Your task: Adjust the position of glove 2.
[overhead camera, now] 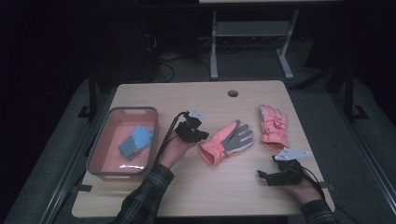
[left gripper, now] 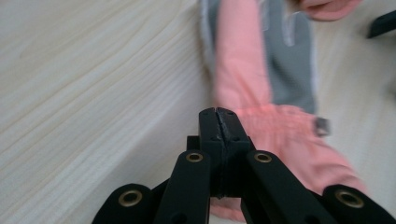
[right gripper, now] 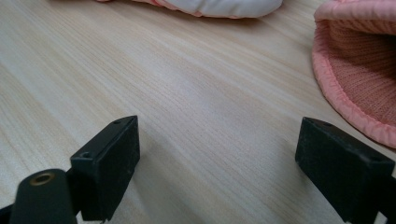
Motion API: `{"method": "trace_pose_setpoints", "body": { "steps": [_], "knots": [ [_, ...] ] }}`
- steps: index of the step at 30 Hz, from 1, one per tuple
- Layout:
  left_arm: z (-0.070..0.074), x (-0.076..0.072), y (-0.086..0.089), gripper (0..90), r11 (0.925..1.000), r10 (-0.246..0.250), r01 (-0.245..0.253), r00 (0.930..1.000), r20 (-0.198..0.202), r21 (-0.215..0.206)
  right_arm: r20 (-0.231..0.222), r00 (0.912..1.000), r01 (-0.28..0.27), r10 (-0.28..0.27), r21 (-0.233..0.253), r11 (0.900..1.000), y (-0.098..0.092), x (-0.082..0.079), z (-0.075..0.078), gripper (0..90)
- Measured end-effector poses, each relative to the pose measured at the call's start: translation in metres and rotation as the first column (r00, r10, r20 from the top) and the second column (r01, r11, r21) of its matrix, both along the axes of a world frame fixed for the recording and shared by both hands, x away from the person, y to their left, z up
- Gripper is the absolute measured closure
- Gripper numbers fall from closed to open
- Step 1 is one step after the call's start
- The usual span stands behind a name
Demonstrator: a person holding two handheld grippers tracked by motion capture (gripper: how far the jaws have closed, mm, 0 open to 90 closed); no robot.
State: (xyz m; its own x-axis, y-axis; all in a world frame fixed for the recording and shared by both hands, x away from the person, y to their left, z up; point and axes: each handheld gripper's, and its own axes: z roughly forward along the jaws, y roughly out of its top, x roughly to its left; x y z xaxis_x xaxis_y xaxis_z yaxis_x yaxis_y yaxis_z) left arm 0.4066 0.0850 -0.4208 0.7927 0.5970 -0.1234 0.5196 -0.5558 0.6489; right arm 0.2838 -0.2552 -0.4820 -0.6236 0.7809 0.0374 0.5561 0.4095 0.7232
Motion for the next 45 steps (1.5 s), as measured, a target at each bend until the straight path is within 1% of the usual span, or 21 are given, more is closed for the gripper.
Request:
{"method": "trace_pose_setpoints", "body": {
  "steps": [3,5,7,12,13,17,19,21,22,30,33,34,36,37,38,40,41,42,43,44,45],
  "knots": [
    [-0.009,0.006,0.000,89.6,0.9997,-0.011,0.012,0.9995,-0.028,0.022,0.000,1.0000,-0.001,0.001,0.000,1.000,0.000,0.000,0.000,13.5],
    [-0.011,0.004,-0.001,89.6,0.9997,-0.008,0.008,0.9995,-0.031,0.022,0.000,1.0000,-0.003,0.003,0.000,1.000,0.000,0.000,0.000,13.5],
    [-0.013,-0.002,0.001,89.6,0.9989,-0.036,0.037,0.9985,-0.041,0.028,0.000,1.0000,-0.003,0.003,0.001,1.000,0.000,0.000,0.000,13.5],
    [-0.014,-0.015,0.003,89.6,0.9971,-0.067,0.069,0.9966,-0.048,0.033,0.001,1.0000,-0.004,0.004,-0.001,1.000,0.000,0.000,0.000,13.5],
    [-0.015,-0.022,0.003,89.6,0.9966,-0.077,0.079,0.9954,-0.058,0.026,0.001,1.0000,-0.004,0.004,-0.001,1.000,0.000,0.000,0.000,13.5],
    [-0.015,-0.035,0.004,89.6,0.9951,-0.098,0.099,0.9932,-0.063,0.003,0.002,1.0000,-0.005,0.005,-0.001,1.000,0.000,0.000,0.000,13.5],
    [-0.015,-0.039,0.003,89.6,0.9924,-0.123,0.123,0.9900,-0.069,0.004,0.002,1.0000,-0.005,0.005,-0.002,1.000,0.000,0.000,0.000,13.5],
    [-0.015,-0.042,0.001,89.6,0.9926,-0.122,0.122,0.9894,-0.079,-0.004,0.002,1.0000,-0.005,0.005,-0.002,1.000,0.000,0.000,0.000,13.5],
    [-0.017,-0.046,-0.003,89.6,0.9887,-0.150,0.150,0.9857,-0.077,-0.010,0.002,1.0000,-0.005,0.005,-0.001,1.000,0.000,0.000,0.000,13.5],
    [-0.019,-0.061,-0.021,89.6,0.9765,-0.215,0.213,0.9726,-0.088,-0.029,0.000,1.0000,0.000,0.000,0.000,1.000,0.000,-0.001,0.000,13.9],
    [-0.020,-0.063,-0.025,89.6,0.9752,-0.221,0.218,0.9716,-0.086,-0.038,-0.017,0.9998,-0.010,0.010,-0.008,1.000,0.001,-0.001,0.002,13.9],
    [-0.021,-0.064,-0.026,89.6,0.9746,-0.223,0.220,0.9708,-0.089,-0.043,-0.043,0.9991,0.004,-0.005,-0.022,1.000,0.003,0.003,0.006,16.6],
    [-0.021,-0.064,-0.026,89.5,0.9736,-0.227,0.223,0.9699,-0.089,-0.047,-0.038,0.9991,0.017,-0.016,0.019,1.000,0.004,0.005,0.012,30.4],
    [-0.021,-0.063,-0.025,89.5,0.9730,-0.229,0.226,0.9693,-0.088,-0.045,-0.038,0.9991,0.017,-0.016,0.019,1.000,0.004,0.005,0.012,30.4],
    [-0.021,-0.063,-0.023,89.5,0.9742,-0.225,0.222,0.9707,-0.085,-0.042,-0.030,0.9993,0.025,-0.023,0.059,0.998,0.007,0.011,0.021,44.9],
    [-0.021,-0.061,-0.021,89.6,0.9762,-0.215,0.212,0.9732,-0.082,-0.045,-0.028,0.9992,0.032,-0.030,0.077,0.996,0.012,0.017,0.028,60.9],
    [-0.021,-0.061,-0.021,89.6,0.9762,-0.215,0.212,0.9732,-0.082,-0.045,-0.028,0.9992,0.032,-0.030,0.077,0.996,0.012,0.017,0.028,60.9],
    [-0.021,-0.059,-0.020,89.6,0.9776,-0.208,0.205,0.9748,-0.080,-0.049,-0.026,0.9994,0.024,-0.021,0.092,0.995,0.019,0.025,0.034,76.1],
    [-0.021,-0.058,-0.019,89.6,0.9773,-0.210,0.207,0.9744,-0.080,-0.046,-0.028,0.9995,0.015,-0.012,0.097,0.995,0.023,0.030,0.036,80.0],
    [-0.021,-0.058,-0.019,89.6,0.9773,-0.210,0.207,0.9744,-0.080,-0.046,-0.028,0.9995,0.015,-0.012,0.097,0.995,0.023,0.030,0.036,80.0],
    [-0.022,-0.057,-0.020,89.6,0.9785,-0.204,0.200,0.9757,-0.080,-0.050,-0.025,0.9997,0.002,0.001,0.115,0.993,0.032,0.038,0.040,85.9]
  ]
}}
